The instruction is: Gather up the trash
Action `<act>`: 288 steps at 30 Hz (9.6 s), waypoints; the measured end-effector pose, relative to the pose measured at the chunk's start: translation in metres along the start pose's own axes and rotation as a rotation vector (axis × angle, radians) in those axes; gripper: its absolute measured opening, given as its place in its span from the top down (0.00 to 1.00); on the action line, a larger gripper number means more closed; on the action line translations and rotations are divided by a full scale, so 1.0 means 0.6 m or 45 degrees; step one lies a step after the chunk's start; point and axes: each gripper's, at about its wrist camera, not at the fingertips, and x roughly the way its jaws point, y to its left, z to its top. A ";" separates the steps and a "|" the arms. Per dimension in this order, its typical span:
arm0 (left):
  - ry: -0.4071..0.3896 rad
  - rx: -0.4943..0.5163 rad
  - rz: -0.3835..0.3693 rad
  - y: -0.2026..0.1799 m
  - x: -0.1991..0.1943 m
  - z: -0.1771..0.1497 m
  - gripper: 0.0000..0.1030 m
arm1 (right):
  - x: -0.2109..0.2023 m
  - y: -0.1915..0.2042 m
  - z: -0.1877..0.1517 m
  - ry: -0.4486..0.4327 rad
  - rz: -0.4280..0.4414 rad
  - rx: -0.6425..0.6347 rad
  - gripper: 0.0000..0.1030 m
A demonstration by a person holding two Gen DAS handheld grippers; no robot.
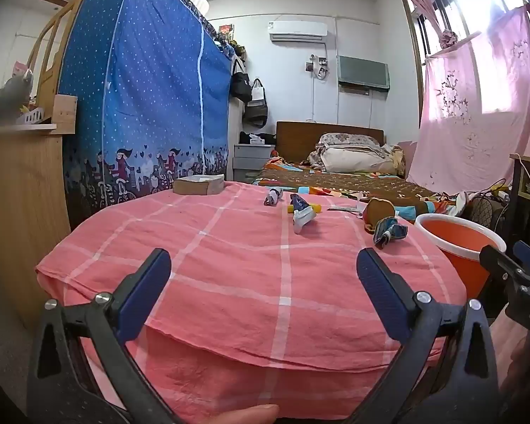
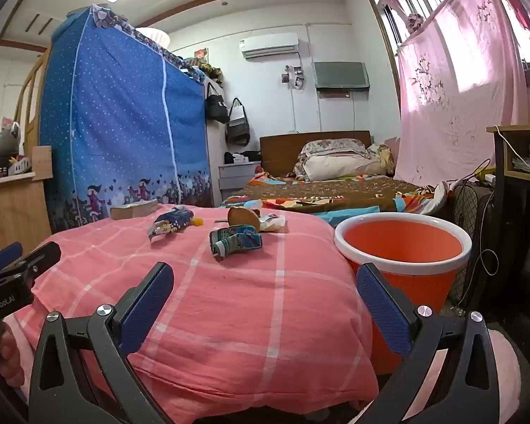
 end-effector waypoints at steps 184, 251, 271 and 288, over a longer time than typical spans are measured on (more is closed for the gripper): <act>0.610 -0.174 -0.338 -0.014 0.312 0.079 0.67 | 0.261 0.042 0.031 0.376 0.381 -0.178 0.45; 0.602 -0.045 -0.796 -0.412 0.335 0.092 0.48 | 0.226 -0.339 0.107 0.204 -0.328 0.345 0.27; 0.141 -0.176 -0.382 -0.216 0.271 0.150 0.00 | 0.180 -0.222 0.158 -0.203 -0.163 0.193 0.00; -0.081 -0.069 -0.119 -0.076 0.216 0.137 0.00 | 0.167 -0.103 0.164 -0.388 0.035 0.026 0.00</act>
